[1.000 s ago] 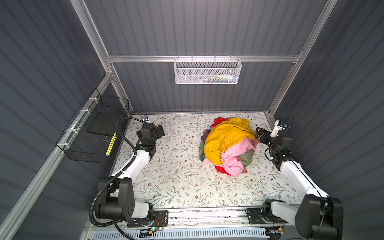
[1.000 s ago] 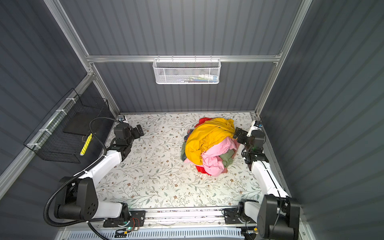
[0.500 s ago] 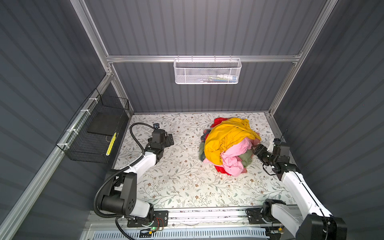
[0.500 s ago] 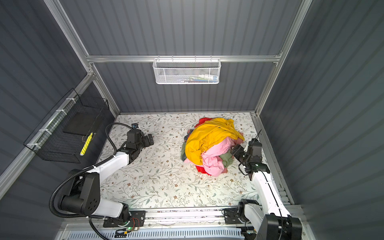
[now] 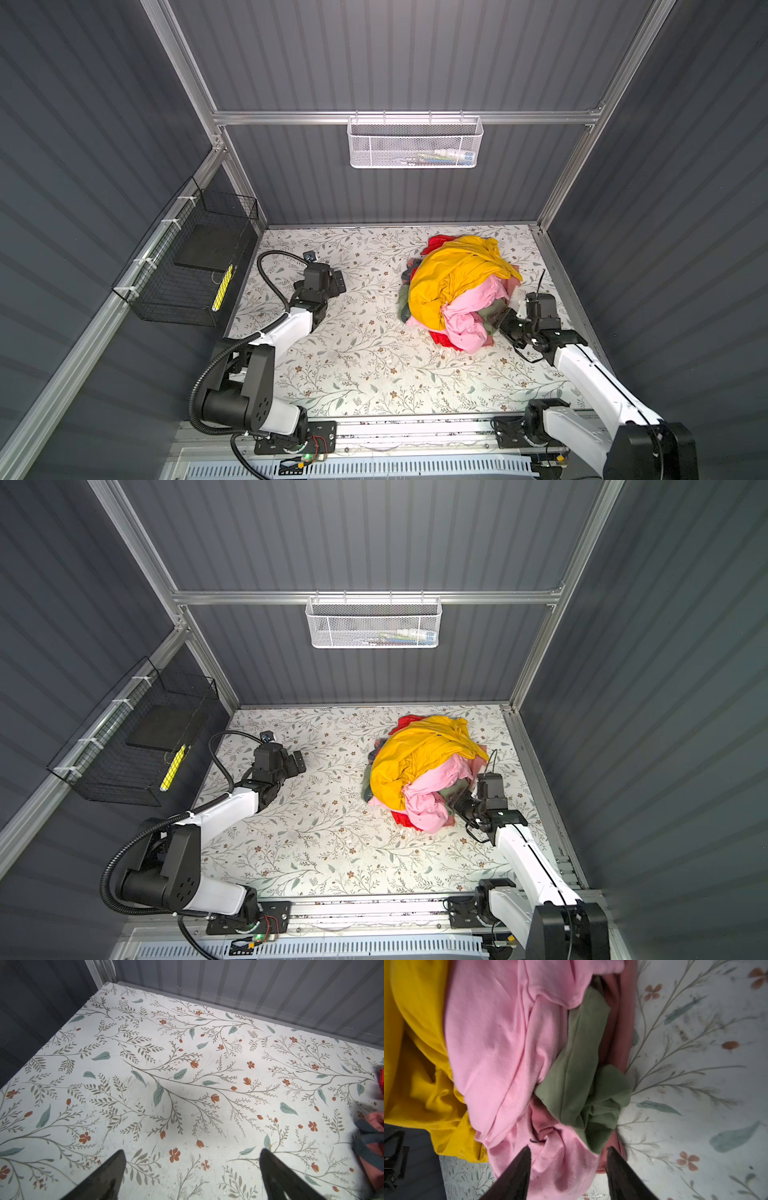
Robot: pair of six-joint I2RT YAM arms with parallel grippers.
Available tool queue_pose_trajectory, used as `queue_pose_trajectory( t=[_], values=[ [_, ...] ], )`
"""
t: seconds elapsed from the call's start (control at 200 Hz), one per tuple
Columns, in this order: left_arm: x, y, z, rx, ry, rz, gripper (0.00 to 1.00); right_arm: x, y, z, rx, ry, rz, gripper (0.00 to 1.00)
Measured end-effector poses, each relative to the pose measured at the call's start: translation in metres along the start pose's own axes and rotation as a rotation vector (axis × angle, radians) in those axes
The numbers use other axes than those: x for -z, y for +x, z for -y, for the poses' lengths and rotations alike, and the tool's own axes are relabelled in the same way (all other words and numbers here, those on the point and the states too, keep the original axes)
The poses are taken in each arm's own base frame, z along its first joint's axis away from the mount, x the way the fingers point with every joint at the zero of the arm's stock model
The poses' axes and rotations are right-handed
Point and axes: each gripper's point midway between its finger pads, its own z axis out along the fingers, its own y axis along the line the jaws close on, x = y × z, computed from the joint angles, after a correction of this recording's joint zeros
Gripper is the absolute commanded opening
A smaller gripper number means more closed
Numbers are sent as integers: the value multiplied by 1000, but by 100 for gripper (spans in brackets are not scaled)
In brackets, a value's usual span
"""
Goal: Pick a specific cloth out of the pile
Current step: 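Close the right gripper on the green cloth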
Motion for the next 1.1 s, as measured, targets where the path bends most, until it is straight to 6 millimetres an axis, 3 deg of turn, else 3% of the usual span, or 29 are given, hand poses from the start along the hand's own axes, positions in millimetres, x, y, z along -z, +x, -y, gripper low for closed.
queue_pose_trajectory(
  t=[0.12, 0.305, 0.53, 0.746, 0.891, 1.101],
  values=[
    [1, 3, -2, 1, -8, -4, 100, -5, 1, 0, 18, 33, -9, 59],
    [5, 3, -6, 2, -15, 4, 100, -4, -16, 0, 42, 81, 48, 61],
    [10, -1, -7, 6, -20, 18, 100, -27, -29, -4, 106, 126, -1, 64],
    [13, -2, -9, 5, -27, 18, 100, -42, -35, -6, 128, 140, -23, 55],
    [16, -4, -10, 6, -30, 23, 100, -43, -37, -8, 134, 130, -13, 43],
    [16, -2, -11, 3, -34, 16, 100, -36, -37, -9, 135, 111, 18, 52]
  ],
)
